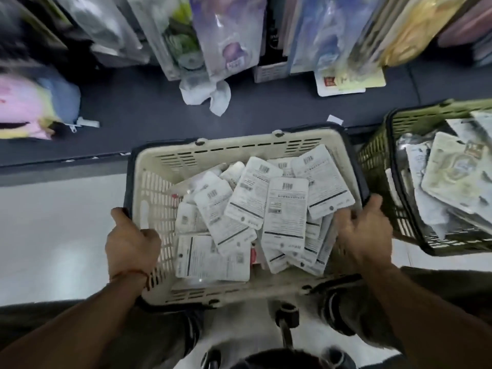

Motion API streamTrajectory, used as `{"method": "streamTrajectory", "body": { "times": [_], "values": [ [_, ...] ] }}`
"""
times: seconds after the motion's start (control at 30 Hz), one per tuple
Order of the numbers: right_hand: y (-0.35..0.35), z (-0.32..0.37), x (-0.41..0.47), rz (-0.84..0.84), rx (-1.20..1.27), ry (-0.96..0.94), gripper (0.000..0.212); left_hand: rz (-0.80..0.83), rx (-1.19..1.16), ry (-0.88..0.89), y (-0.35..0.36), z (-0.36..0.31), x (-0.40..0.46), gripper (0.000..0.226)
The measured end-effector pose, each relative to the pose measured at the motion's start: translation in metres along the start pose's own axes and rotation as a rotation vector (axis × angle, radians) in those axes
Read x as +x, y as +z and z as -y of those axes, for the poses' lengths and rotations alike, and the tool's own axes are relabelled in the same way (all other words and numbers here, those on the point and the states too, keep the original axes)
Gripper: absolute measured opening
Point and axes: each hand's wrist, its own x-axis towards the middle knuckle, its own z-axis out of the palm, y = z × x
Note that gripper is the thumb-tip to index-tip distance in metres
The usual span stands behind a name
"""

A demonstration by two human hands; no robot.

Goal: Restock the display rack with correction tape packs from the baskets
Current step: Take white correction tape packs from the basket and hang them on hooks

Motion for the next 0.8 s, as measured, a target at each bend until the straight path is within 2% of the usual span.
{"method": "streamTrajectory", "body": {
  "times": [0.13, 0.2, 0.27, 0.3, 0.37, 0.43, 0.5, 0.53, 0.6, 0.67, 0.77, 0.8],
  "values": [
    [-0.011, 0.005, -0.014, 0.013, 0.064, 0.113, 0.057, 0.029, -0.021, 0.003, -0.004, -0.004, -0.001, 0.037],
    [-0.010, 0.011, -0.021, -0.097, 0.040, 0.097, 0.078, 0.038, -0.047, -0.002, -0.005, -0.006, 0.000, 0.038],
    [-0.006, 0.023, -0.025, -0.236, -0.192, -0.143, 0.079, 0.055, -0.079, -0.003, -0.007, -0.009, -0.001, 0.039],
    [-0.001, 0.031, -0.025, -0.207, -0.292, -0.306, 0.076, 0.063, -0.095, -0.007, -0.008, -0.010, -0.002, 0.039],
    [0.011, 0.045, -0.026, 0.116, -0.428, -0.564, 0.078, 0.081, -0.118, -0.013, -0.011, -0.013, -0.007, 0.043],
    [0.026, 0.046, -0.028, 0.445, -0.588, -0.624, 0.093, 0.073, -0.116, -0.017, -0.013, -0.019, -0.012, 0.051],
    [0.033, 0.038, -0.032, 0.532, -0.689, -0.632, 0.099, -0.023, 0.011, 0.075, -0.015, -0.028, -0.020, 0.063],
    [0.032, 0.035, -0.034, 0.528, -0.676, -0.637, 0.095, -0.091, 0.075, 0.184, -0.016, -0.034, -0.026, 0.067],
    [0.026, 0.040, -0.034, 0.538, -0.506, -0.611, 0.080, -0.150, 0.035, 0.481, -0.015, -0.051, -0.036, 0.065],
    [0.010, 0.054, -0.033, 0.508, -0.258, -0.582, 0.060, -0.002, -0.148, 0.653, -0.008, -0.071, -0.047, 0.055],
    [-0.027, 0.074, -0.025, 0.255, 0.062, -0.631, 0.032, 0.402, -0.483, 0.541, 0.002, -0.094, -0.065, 0.051],
    [-0.039, 0.080, -0.022, 0.247, 0.179, -0.632, 0.026, 0.521, -0.570, 0.507, 0.005, -0.100, -0.071, 0.056]
  ]
}}
